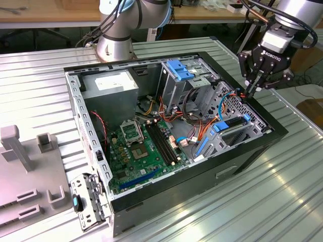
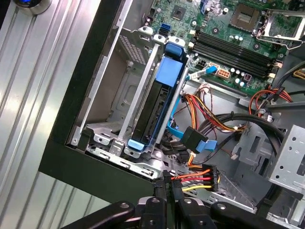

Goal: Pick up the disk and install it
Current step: 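Insert the first disk wire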

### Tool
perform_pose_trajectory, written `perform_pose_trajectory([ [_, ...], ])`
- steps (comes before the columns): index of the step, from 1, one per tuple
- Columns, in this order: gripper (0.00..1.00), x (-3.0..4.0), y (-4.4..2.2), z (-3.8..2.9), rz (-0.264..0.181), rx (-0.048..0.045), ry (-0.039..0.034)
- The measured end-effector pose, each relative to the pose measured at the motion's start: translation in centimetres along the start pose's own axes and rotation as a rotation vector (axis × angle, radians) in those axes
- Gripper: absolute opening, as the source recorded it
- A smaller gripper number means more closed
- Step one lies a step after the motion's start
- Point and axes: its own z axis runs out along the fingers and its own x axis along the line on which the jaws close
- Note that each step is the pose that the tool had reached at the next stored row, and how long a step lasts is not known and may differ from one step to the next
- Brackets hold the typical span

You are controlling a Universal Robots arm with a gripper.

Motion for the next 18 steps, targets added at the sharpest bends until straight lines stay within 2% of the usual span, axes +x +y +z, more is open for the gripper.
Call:
perform_pose_trajectory([
  [9,0.16,0.0,0.0,0.0,0.079,-0.0054,-0.0005],
  [11,0.16,0.0,0.0,0.0,0.115,-0.0079,-0.0007],
  [16,0.16,0.0,0.0,0.0,0.17,-0.0116,-0.001],
  [18,0.16,0.0,0.0,0.01,0.218,-0.0149,-0.0013],
])
